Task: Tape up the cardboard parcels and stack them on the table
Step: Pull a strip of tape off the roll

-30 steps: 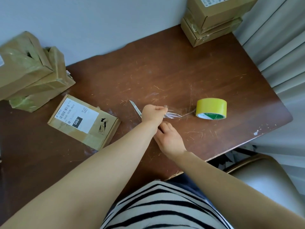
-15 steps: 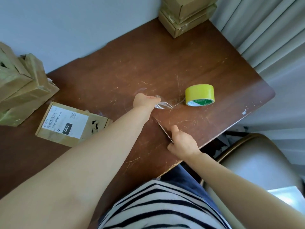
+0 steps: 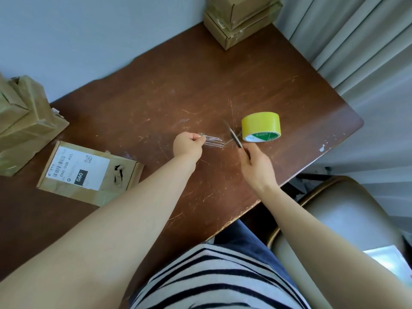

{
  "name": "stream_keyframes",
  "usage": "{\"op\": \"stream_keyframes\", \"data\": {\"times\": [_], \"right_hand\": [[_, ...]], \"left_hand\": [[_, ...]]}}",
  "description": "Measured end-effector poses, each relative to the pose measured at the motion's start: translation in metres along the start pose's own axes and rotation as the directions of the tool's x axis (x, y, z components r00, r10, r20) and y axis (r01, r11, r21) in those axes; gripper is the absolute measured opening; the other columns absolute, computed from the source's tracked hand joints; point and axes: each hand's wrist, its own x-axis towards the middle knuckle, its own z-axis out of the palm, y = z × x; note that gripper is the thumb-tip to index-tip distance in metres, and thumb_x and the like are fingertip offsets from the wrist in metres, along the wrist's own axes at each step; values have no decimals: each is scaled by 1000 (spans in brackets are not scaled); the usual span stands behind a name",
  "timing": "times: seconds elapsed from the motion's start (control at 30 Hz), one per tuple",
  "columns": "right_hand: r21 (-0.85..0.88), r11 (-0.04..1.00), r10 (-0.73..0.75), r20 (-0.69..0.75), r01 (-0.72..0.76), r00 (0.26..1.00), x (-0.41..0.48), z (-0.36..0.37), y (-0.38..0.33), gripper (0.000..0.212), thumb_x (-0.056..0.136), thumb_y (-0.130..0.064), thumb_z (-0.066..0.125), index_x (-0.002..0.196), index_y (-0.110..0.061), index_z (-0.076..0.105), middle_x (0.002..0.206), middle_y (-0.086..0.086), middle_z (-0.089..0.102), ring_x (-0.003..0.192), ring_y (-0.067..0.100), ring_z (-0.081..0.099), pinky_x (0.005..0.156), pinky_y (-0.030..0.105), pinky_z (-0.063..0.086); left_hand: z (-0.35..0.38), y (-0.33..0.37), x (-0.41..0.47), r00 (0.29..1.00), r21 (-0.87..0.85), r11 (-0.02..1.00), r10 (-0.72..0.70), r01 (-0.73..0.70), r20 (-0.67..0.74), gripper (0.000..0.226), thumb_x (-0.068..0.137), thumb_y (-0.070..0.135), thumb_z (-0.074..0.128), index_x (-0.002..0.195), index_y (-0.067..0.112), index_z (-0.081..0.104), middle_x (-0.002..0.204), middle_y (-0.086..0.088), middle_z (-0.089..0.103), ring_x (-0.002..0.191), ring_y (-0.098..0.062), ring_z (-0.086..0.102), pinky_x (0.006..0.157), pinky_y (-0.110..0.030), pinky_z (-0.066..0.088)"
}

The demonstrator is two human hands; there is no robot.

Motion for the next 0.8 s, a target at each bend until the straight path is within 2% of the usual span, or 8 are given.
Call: {"op": "stream_keyframes", "data": {"times": [0.13,0.2,0.27,0.33,0.4,0.43,0.6,0.8], "right_hand": [[-192,978,-146,-331,85,932,29,-35,-15,11,85,-31,61,88,-32,51,87,-16,52,72,15,48,62,26,30],[-287,949,-220,-310,130,925,49,-52,-18,17,86,-33,64,100,-23,61,113,-8,54,85,20,56,64,27,33],[-342,930,-199,-162,134,966,66,-63,-20,41,85,-46,64,121,-25,61,126,-6,55,98,19,59,67,26,38],[-439,892,-148,-58,108,987,76,-67,-24,44,81,-60,61,108,-26,66,101,-2,65,82,19,60,58,23,38],[-511,855,-117,-22,90,993,82,-70,-29,41,79,-65,59,82,-24,63,68,-3,57,62,17,53,49,22,32],[-514,854,-103,-15,81,995,83,-71,-29,41,80,-64,59,76,-24,59,62,-4,52,59,16,51,47,22,31],[-502,863,-48,16,50,999,87,-75,-30,38,82,-60,61,77,-22,59,62,-4,51,59,16,52,48,23,34],[-509,860,-28,49,49,998,89,-76,-33,35,82,-59,61,85,-24,63,64,-5,55,57,12,53,47,22,35]], "left_hand": [[2,1,0,1000,27,999,19,-19,-22,8,90,23,64,88,16,60,104,-4,59,83,-20,55,75,-30,46],[0,0,0,1000,-2,1000,14,-14,11,11,90,20,63,93,9,63,90,-6,66,70,-16,55,64,-30,49],[-1,2,-2,999,-19,999,31,-30,20,15,89,18,64,95,5,67,72,-5,67,57,-12,55,52,-24,41],[-1,6,-6,998,-21,998,58,-58,9,11,86,17,67,90,7,68,71,-6,68,60,-16,58,58,-25,46],[1,11,-10,998,-32,997,68,-68,-1,8,85,16,68,77,16,66,76,-6,70,76,-20,64,76,-31,52],[2,12,-12,997,-38,997,70,-70,-9,14,84,15,68,72,20,63,76,-4,71,81,-21,66,82,-31,51],[4,17,-22,997,-62,995,71,-72,-22,3,84,15,68,81,16,66,71,0,71,84,-17,67,78,-27,45],[5,20,-30,994,-59,993,98,-101,-47,13,87,16,66,76,21,61,75,-3,71,83,-18,67,81,-32,49]]}}
